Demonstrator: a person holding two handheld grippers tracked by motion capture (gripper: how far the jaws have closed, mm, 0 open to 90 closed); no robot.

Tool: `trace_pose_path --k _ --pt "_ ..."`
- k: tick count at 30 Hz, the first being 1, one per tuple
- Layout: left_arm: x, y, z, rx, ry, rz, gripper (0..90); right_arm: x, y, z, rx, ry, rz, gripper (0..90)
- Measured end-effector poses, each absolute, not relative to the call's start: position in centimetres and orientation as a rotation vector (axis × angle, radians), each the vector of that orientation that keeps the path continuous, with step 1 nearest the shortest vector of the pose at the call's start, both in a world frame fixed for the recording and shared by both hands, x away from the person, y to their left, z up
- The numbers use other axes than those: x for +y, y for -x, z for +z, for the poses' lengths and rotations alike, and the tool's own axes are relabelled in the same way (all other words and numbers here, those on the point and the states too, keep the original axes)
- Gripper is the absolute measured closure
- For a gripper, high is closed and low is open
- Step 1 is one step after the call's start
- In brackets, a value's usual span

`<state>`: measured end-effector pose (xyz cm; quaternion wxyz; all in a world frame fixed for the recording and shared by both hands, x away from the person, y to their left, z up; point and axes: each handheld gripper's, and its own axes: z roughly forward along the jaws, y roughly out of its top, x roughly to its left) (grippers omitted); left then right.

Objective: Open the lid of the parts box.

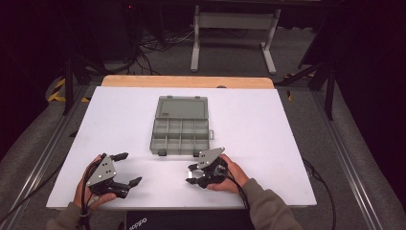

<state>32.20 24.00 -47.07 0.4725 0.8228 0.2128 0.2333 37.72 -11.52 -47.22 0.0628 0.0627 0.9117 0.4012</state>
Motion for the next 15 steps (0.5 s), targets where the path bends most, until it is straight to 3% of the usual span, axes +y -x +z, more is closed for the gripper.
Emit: trace_pose_path --k 15 --pt "24.14 -32.19 -47.02 0.523 -2.004 0.568 8.7 -11.38 -37.42 -47.08 2.731 -0.197 1.207 52.8"
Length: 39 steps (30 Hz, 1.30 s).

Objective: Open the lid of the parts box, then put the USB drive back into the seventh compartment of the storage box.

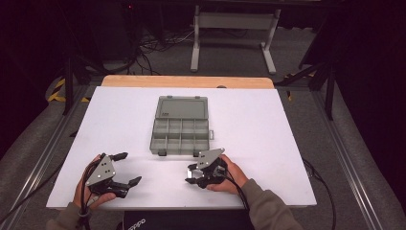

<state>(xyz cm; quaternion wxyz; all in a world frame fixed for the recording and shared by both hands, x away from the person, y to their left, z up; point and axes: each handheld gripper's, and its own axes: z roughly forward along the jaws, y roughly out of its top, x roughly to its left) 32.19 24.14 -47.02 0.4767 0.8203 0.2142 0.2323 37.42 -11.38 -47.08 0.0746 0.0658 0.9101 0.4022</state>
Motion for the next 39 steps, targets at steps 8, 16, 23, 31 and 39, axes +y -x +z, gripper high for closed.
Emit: trace_pose_path --k 8,16,23,31,39 --pt "24.3 -32.2 -47.1 0.527 -1.995 0.562 8.6 -11.2 -37.3 -46.9 2.697 -0.207 1.221 52.8" --pt "24.4 -32.1 -47.1 0.525 -1.998 0.561 8.7 -11.0 -37.2 -46.9 2.684 -0.202 1.227 52.8" --pt "24.2 -32.1 -47.1 0.516 -2.005 0.563 8.6 -10.8 -37.1 -46.9 2.674 -0.2 1.221 52.8" --pt "24.4 -32.0 -47.1 0.52 -2.009 0.567 8.6 -11.3 -37.3 -46.3 2.626 -0.219 1.242 52.8" --pt "24.4 -31.9 -47.0 0.516 -2.006 0.569 8.6 -11.5 -37.2 -46.0 2.582 -0.24 1.254 52.8"
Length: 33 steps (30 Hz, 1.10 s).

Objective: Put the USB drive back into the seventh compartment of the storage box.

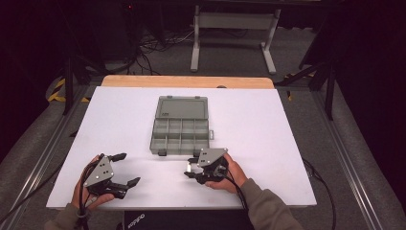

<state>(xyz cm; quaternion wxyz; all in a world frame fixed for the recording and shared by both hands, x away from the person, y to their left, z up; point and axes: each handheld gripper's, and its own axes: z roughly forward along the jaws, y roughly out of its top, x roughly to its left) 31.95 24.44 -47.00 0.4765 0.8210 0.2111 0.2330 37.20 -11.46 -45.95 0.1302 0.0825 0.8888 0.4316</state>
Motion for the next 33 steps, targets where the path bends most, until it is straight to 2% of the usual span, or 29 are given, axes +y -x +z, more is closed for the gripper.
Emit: trace_pose_path --k 33 --pt "23.8 -32.1 -47.1 0.486 -2.028 0.555 8.6 -13.3 -36.6 -43.4 2.336 -0.319 1.338 52.8"
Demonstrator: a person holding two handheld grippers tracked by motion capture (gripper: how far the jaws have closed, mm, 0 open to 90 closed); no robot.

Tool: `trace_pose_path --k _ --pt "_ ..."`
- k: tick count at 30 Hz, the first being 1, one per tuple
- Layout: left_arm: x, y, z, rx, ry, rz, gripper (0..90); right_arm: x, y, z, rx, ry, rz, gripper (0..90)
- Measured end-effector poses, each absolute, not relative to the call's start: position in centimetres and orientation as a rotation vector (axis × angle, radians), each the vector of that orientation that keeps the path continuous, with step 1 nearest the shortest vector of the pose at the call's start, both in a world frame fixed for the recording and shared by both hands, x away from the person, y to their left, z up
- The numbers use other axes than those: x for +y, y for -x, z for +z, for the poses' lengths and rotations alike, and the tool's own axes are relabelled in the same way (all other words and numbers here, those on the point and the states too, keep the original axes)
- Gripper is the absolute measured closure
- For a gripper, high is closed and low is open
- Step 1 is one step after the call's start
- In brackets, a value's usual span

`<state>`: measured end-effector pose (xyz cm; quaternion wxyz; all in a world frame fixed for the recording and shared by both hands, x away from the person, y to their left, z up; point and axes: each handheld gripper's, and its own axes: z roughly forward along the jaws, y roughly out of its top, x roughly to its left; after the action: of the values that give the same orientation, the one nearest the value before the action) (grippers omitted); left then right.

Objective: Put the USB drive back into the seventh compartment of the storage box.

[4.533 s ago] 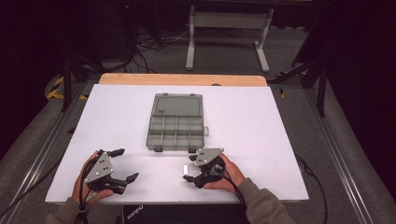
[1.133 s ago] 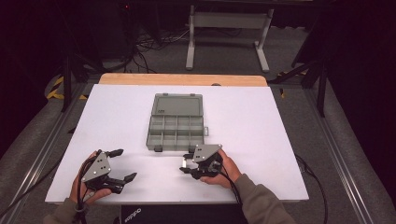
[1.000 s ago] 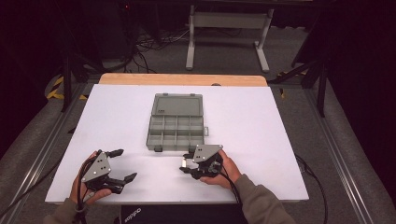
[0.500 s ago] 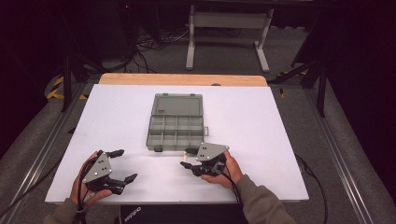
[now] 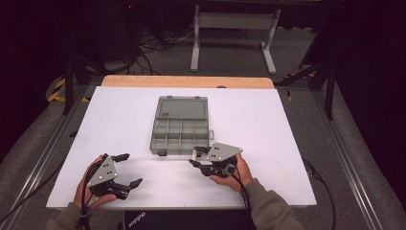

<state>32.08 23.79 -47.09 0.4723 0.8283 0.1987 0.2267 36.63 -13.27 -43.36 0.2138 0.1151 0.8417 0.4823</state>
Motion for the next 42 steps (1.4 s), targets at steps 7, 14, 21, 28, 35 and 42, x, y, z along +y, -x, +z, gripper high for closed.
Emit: trace_pose_path --k 7,14,21,28,35,42 --pt "23.9 -32.1 -47.2 0.485 -2.03 0.547 8.6 -13.0 -37.1 -43.0 2.326 -0.318 1.33 52.8" --pt "23.8 -32.1 -47.2 0.485 -2.033 0.542 8.6 -12.9 -37.8 -42.1 2.3 -0.334 1.347 52.8" --pt "23.9 -32.3 -47.3 0.495 -2.036 0.535 8.6 -12.2 -39.4 -41.5 2.293 -0.367 1.348 52.8" --pt "24.0 -32.2 -47.3 0.496 -2.031 0.538 8.6 -11.3 -41.0 -41.6 2.306 -0.411 1.308 52.8" --pt "24.0 -32.2 -47.3 0.5 -2.025 0.536 8.7 -10.8 -42.0 -41.8 2.319 -0.452 1.279 52.8" --pt "23.9 -32.2 -47.3 0.498 -2.023 0.532 8.7 -10.6 -42.6 -42.0 2.332 -0.487 1.264 52.8"
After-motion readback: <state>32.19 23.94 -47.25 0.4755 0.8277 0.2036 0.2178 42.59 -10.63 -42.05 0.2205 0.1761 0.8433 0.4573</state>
